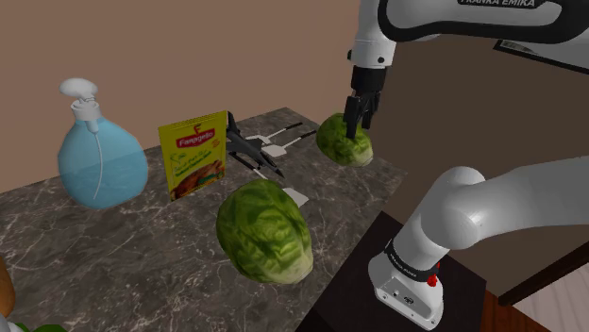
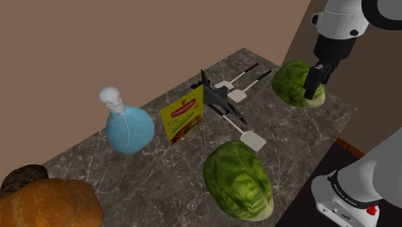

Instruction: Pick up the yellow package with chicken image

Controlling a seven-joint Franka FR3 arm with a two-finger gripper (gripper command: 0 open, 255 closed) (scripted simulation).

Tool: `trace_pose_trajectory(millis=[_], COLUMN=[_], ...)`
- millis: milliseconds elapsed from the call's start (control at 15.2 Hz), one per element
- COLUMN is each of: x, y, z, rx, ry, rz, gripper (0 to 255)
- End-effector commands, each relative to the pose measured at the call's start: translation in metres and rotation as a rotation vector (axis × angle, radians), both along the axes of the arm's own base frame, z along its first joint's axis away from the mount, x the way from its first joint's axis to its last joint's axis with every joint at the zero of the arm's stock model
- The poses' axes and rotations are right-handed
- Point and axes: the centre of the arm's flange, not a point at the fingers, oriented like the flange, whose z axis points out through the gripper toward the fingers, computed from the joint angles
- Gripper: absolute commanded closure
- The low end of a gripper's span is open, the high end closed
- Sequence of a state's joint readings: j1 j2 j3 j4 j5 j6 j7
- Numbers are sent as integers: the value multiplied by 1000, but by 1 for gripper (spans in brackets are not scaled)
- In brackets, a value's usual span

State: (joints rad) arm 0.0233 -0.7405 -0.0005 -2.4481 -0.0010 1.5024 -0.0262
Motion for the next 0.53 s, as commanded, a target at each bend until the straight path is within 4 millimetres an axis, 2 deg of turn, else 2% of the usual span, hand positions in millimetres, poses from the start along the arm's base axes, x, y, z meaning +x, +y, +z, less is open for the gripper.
trace_pose_trajectory(millis=[0, 462], x=[0, 21], y=[0, 88], z=[0, 10], rx=[0, -65], ry=[0, -79], rz=[0, -284], gripper=[0, 0])
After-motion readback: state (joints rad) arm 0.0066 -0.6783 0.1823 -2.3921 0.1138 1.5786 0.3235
